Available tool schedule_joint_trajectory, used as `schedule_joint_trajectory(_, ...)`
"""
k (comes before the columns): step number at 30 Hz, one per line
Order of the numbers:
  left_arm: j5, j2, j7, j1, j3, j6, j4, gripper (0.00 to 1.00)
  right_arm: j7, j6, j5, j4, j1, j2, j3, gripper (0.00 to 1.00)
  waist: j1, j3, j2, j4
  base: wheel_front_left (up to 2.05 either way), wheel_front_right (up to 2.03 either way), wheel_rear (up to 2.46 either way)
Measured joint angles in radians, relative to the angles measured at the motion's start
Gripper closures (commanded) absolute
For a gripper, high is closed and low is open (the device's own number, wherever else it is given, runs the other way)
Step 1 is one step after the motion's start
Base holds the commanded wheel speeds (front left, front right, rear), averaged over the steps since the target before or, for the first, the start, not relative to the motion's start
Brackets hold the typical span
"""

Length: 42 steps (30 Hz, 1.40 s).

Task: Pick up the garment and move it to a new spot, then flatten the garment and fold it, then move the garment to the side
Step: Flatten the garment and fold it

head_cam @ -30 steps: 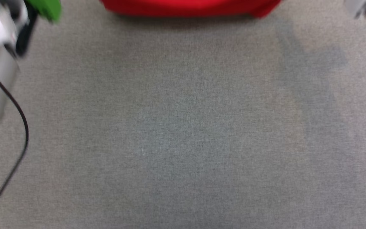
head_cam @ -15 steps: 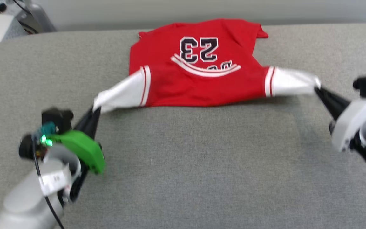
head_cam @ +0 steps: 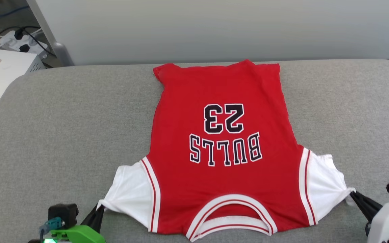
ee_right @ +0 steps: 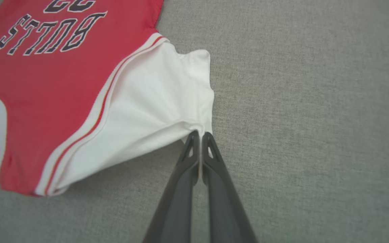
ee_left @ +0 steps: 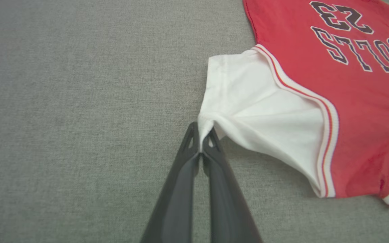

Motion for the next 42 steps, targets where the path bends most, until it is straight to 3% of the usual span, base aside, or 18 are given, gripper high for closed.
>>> schedule_joint_trajectory(8, 0.001, -0.006, 0.000, 0.164, 0.094, 0.023, -0.047, 1.00, 0.012, 0.001, 0.007, -0.055, 0.215, -0.009, -0.090, 1.00, 0.0000, -0.042, 0.0000, -0.002, 0.00, 0.00, 0.00)
schedule_joint_trajectory(17, 0.032, -0.015, 0.000, 0.243, 0.154, 0.044, -0.107, 1.00, 0.123, 0.001, -0.001, -0.130, 0.338, -0.008, -0.205, 1.00, 0.0000, -0.031, 0.0000, -0.001, 0.00, 0.00, 0.00)
schedule_joint_trajectory(18, 0.042, -0.016, 0.000, 0.242, 0.157, 0.044, -0.114, 1.00, 0.134, 0.001, -0.012, -0.137, 0.340, -0.006, -0.221, 0.84, 0.0000, -0.027, 0.0000, 0.000, 0.00, 0.00, 0.00)
schedule_joint_trajectory(19, 0.058, -0.018, 0.000, 0.242, 0.161, 0.044, -0.119, 1.00, 0.146, 0.001, -0.023, -0.145, 0.342, -0.005, -0.238, 0.59, 0.0000, -0.023, 0.0000, 0.001, 0.00, 0.00, 0.00)
schedule_joint_trajectory(20, 0.068, -0.019, 0.000, 0.242, 0.164, 0.044, -0.124, 1.00, 0.157, 0.001, -0.032, -0.153, 0.342, -0.005, -0.250, 0.06, 0.0000, -0.020, 0.0000, 0.002, 0.00, 0.00, 0.00)
schedule_joint_trajectory(21, 0.076, -0.021, 0.000, 0.240, 0.167, 0.044, -0.130, 1.00, 0.163, 0.001, -0.044, -0.164, 0.342, -0.003, -0.270, 0.00, 0.0000, -0.016, 0.0000, 0.003, 0.00, 0.00, 0.00)
schedule_joint_trajectory(28, 0.144, -0.039, 0.000, 0.220, 0.189, 0.076, -0.202, 1.00, 0.191, 0.001, -0.120, -0.302, 0.307, -0.017, -0.472, 0.00, 0.0000, 0.020, 0.0000, 0.014, 0.00, 0.00, 0.00)
schedule_joint_trajectory(34, 0.195, -0.045, 0.000, 0.175, 0.199, 0.114, -0.293, 1.00, 0.258, 0.000, -0.204, -0.440, 0.095, -0.016, -0.678, 0.00, 0.0000, 0.079, 0.0000, 0.029, 0.00, 0.00, 0.00)
schedule_joint_trajectory(36, 0.207, -0.048, 0.000, 0.152, 0.197, 0.116, -0.314, 1.00, 0.323, 0.000, -0.218, -0.463, -0.017, -0.002, -0.716, 0.00, 0.0000, 0.106, 0.0000, 0.038, 0.00, 0.00, 0.00)
schedule_joint_trajectory(37, 0.218, -0.053, 0.000, 0.115, 0.191, 0.116, -0.329, 1.00, 0.432, 0.000, -0.248, -0.480, -0.184, 0.011, -0.724, 0.00, 0.0000, 0.148, 0.0000, 0.053, 0.00, 0.00, 0.00)
schedule_joint_trajectory(42, 0.257, -0.076, 0.000, 0.064, 0.180, 0.116, -0.350, 1.00, 0.709, 0.000, -0.272, -0.394, -0.446, 0.040, -0.667, 0.00, 0.0001, 0.220, 0.0000, 0.085, 0.00, 0.00, 0.00)
